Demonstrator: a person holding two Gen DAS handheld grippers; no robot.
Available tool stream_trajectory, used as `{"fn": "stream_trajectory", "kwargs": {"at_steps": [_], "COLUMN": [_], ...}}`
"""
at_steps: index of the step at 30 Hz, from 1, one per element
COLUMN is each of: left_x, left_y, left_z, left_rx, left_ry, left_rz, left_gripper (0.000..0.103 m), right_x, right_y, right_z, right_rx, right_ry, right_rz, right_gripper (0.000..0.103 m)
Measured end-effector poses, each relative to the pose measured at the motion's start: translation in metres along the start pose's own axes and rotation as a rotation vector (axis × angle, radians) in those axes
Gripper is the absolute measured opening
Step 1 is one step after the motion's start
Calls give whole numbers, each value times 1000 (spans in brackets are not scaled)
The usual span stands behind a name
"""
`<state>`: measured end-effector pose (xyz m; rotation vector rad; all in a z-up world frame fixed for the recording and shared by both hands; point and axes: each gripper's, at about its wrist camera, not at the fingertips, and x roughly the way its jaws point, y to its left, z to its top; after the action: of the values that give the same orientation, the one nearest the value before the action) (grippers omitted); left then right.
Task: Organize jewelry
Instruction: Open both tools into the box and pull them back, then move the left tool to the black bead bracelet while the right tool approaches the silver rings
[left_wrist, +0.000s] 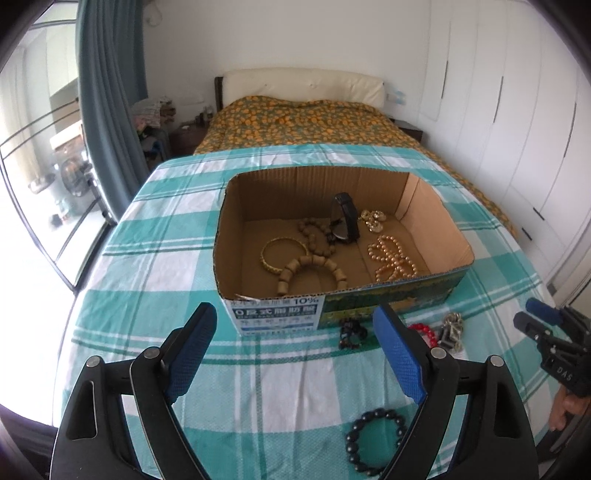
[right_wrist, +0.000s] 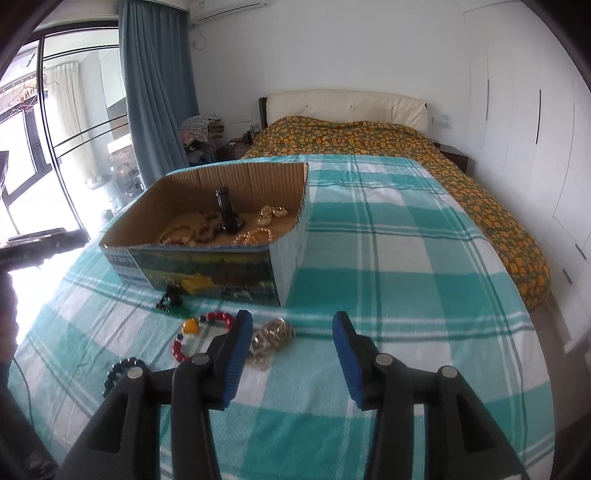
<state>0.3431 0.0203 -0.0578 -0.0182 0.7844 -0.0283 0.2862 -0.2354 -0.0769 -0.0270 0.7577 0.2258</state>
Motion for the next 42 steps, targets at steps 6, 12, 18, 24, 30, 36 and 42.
{"fn": "stream_trajectory", "kwargs": {"at_steps": [6, 12, 18, 24, 30, 36, 42], "left_x": [-12, -6, -2, 4, 19, 33, 36], "left_y": [7, 22, 11, -7, -13, -20, -16], "left_z": [-29, -82, -115, -119, -121, -125, -125], "left_rx": [-17, -73, -83, -55, -36, 17, 23], "left_ry": [2, 85, 136, 149, 174, 200, 195], "left_rz": [13, 5, -58, -84, -65, 20, 55], "left_gripper": [91, 91, 91, 91, 91, 91, 92], "right_x": [-10, -20, -22, -21, -23, -19, 7], "right_y": [-5, -2, 4, 12, 20, 22, 14], "right_z": [-40, -78, -95, -101, -102, -94, -60], "right_rx": [31, 62, 72, 71, 49, 55, 77], "right_ry": [19, 36, 55, 68, 70, 83, 148], "right_rz": [-35, -37, -19, 3, 20, 51, 57], "right_gripper": [46, 46, 46, 46, 46, 46, 46]}}
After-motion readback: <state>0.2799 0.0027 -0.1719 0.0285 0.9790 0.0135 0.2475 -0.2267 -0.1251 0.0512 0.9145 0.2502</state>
